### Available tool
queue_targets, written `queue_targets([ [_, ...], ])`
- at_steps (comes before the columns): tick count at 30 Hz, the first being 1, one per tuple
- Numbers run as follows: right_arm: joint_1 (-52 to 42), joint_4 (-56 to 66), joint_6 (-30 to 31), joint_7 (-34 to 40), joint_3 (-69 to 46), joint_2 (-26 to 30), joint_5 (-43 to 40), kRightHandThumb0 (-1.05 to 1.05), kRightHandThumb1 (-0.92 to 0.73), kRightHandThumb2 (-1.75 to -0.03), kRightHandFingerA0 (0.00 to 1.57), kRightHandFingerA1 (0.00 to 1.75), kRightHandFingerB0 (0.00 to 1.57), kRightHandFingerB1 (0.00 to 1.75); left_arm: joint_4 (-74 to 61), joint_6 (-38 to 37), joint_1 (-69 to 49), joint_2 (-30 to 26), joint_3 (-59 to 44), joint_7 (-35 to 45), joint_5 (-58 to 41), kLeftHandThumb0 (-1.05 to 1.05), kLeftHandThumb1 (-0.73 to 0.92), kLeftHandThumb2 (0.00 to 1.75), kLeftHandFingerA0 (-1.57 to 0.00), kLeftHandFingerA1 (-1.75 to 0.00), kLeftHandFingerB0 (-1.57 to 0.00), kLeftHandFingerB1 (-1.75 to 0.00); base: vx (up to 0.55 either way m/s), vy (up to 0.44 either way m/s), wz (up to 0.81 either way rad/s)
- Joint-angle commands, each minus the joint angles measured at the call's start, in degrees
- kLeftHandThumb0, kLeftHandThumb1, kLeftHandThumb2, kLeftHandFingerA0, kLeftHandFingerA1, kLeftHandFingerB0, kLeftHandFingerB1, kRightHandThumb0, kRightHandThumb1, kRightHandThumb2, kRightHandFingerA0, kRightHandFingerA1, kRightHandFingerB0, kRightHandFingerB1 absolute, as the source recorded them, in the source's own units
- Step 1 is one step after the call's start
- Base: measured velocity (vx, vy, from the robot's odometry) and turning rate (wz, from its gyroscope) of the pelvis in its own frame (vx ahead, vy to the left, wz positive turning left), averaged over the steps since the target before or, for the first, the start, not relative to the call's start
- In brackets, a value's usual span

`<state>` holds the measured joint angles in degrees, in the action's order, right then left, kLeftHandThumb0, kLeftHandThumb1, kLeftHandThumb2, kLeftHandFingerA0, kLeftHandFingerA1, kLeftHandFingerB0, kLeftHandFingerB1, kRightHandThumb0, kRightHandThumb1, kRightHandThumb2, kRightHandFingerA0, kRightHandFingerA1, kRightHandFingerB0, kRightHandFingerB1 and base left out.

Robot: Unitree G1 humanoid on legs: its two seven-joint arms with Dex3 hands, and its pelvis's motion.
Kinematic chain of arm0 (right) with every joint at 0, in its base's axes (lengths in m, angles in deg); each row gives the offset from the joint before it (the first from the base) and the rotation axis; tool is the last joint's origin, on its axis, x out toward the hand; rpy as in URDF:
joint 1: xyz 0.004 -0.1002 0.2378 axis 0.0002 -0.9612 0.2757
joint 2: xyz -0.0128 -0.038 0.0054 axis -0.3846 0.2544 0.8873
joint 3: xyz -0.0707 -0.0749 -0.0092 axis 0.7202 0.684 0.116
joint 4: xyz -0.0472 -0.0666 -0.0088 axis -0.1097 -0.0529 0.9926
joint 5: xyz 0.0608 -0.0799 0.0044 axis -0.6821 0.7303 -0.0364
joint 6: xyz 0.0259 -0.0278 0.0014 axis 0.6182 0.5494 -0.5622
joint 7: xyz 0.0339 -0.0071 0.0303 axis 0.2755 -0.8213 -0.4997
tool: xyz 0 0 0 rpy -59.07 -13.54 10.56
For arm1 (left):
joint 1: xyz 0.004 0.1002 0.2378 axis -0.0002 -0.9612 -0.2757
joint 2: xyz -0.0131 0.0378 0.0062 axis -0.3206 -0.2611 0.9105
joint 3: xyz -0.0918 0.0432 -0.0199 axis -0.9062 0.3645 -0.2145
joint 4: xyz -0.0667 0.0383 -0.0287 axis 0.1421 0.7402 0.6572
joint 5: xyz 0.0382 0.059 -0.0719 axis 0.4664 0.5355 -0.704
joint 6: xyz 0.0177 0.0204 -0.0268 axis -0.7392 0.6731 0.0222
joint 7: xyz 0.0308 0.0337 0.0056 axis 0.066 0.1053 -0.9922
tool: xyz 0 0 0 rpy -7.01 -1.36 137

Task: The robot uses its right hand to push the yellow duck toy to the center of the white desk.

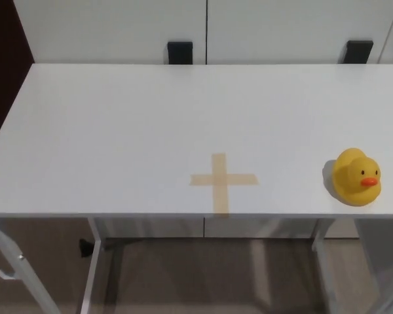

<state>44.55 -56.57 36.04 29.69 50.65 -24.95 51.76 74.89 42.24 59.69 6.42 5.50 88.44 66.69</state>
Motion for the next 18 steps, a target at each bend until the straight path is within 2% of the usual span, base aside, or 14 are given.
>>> queue_targets([
  [1,-1.6,4.3,-0.5,-1.9,-2.7,0.4,-3.7,-0.08,-0.61,-0.73,0.88,0.52,0.7,0.48,-0.1,-3.7,0.7,-0.1,-2.3,-0.5,-2.6,-0.01,0.47,1.05,-1.18,-1.25,-1.16,-1.17,0.0,0.0,0.0],
  [2,-1.9,4.9,-0.1,-1.4,-3.3,0.4,-4.0,-0.07,-0.62,-0.74,0.89,0.51,0.7,0.48,0.2,-3.9,0.8,0.0,-3.2,-0.3,-3.2,0.03,0.44,1.11,-1.21,-1.27,-1.16,-1.18,0.0,0.0,0.0],
  [3,-1.4,4.2,0.4,-1.1,-4.2,0.3,-4.5,-0.09,-0.65,-0.68,0.89,0.52,0.7,0.48,0.4,-3.9,0.7,0.1,-3.8,0.0,-3.6,0.04,0.41,1.08,-1.19,-1.28,-1.16,-1.18,0.0,0.0,0.0],
  [6,0.4,0.7,-0.1,-1.5,-5.6,0.6,-5.5,-0.07,-0.65,-0.69,0.84,0.5,0.65,0.45,0.5,-3.9,0.8,0.2,-4.9,0.3,-4.4,0.03,0.41,1.05,-1.22,-1.28,-1.17,-1.19,0.0,0.0,0.0],
  [7,1.5,-0.7,-0.3,0.1,-8.8,1.2,-7.8,-0.03,-0.59,-0.69,0.78,0.46,0.57,0.42,0.6,-4.1,1.3,0.2,-6.8,0.1,-5.9,-0.03,0.42,0.95,-1.2,-1.4,-1.13,-1.23,0.0,0.0,0.0],
  [8,1.7,-1.0,-0.3,0.5,-9.7,1.3,-8.4,-0.03,-0.59,-0.69,0.78,0.46,0.57,0.42,0.7,-4.2,1.4,0.2,-7.3,0.0,-6.2,-0.03,0.42,0.95,-1.2,-1.4,-1.13,-1.23,0.0,0.0,0.0],
  [9,3.1,-2.4,-0.1,1.3,-12.1,1.3,-10.1,-0.13,-0.61,-0.61,0.77,0.47,0.56,0.41,0.5,-4.4,1.6,0.2,-8.0,0.0,-6.6,-0.02,0.4,1.01,-1.09,-1.43,-1.1,-1.24,0.0,0.0,0.0],
  [10,4.6,-3.9,0.2,2.1,-14.6,1.4,-11.9,-0.13,-0.61,-0.61,0.77,0.47,0.56,0.41,0.2,-4.6,1.9,0.1,-8.5,-0.1,-6.8,-0.02,0.4,1.01,-1.09,-1.43,-1.1,-1.24,0.0,0.0,0.0],
  [11,5.6,-4.2,0.8,2.5,-16.6,1.6,-13.5,-0.23,-0.64,-0.59,0.68,0.42,0.46,0.35,0.2,-4.8,2.3,0.1,-9.0,0.0,-7.1,-0.04,0.45,1.01,-1.09,-1.45,-1.07,-1.24,0.0,0.0,0.0],
  [12,6.9,-4.5,1.6,2.8,-19.3,1.9,-14.9,-0.23,-0.64,-0.59,0.68,0.42,0.46,0.35,0.2,-5.0,2.8,0.0,-9.6,0.1,-7.4,-0.04,0.45,1.01,-1.09,-1.45,-1.07,-1.24,0.0,0.0,0.0],
  [13,7.8,-5.0,1.7,0.9,-21.1,2.8,-16.4,-0.4,-0.7,-0.61,0.56,0.48,0.31,0.31,-0.1,-5.4,3.2,-0.3,-9.7,0.3,-7.2,0.01,0.37,1.11,-1.1,-1.41,-1.09,-1.23,0.0,0.0,0.0],
  [16,9.3,-6.3,1.3,-1.4,-23.4,4.1,-17.1,-0.49,-0.7,-0.62,0.44,0.41,0.25,0.29,-0.3,-5.2,4.0,-0.3,-10.5,0.8,-7.6,-0.01,0.38,1.07,-1.19,-1.37,-1.14,-1.22,0.0,0.0,0.0],
  [17,10.2,-1.9,2.3,-1.4,-25.4,5.3,-18.4,-0.68,-0.77,-0.63,0.23,0.33,0.17,0.26,-0.7,-5.1,5.0,-0.5,-10.6,1.6,-7.8,0.0,0.36,1.02,-1.19,-1.34,-1.12,-1.21,0.0,0.0,0.0],
  [18,10.8,2.7,3.5,-2.0,-27.6,5.7,-20.6,-0.37,-0.51,-1.08,0.0,0.5,0.0,0.5,-0.9,-5.6,5.8,-0.5,-10.7,2.3,-7.9,0.02,0.36,1.02,-1.18,-1.33,-1.12,-1.21,0.0,0.0,0.0],
])
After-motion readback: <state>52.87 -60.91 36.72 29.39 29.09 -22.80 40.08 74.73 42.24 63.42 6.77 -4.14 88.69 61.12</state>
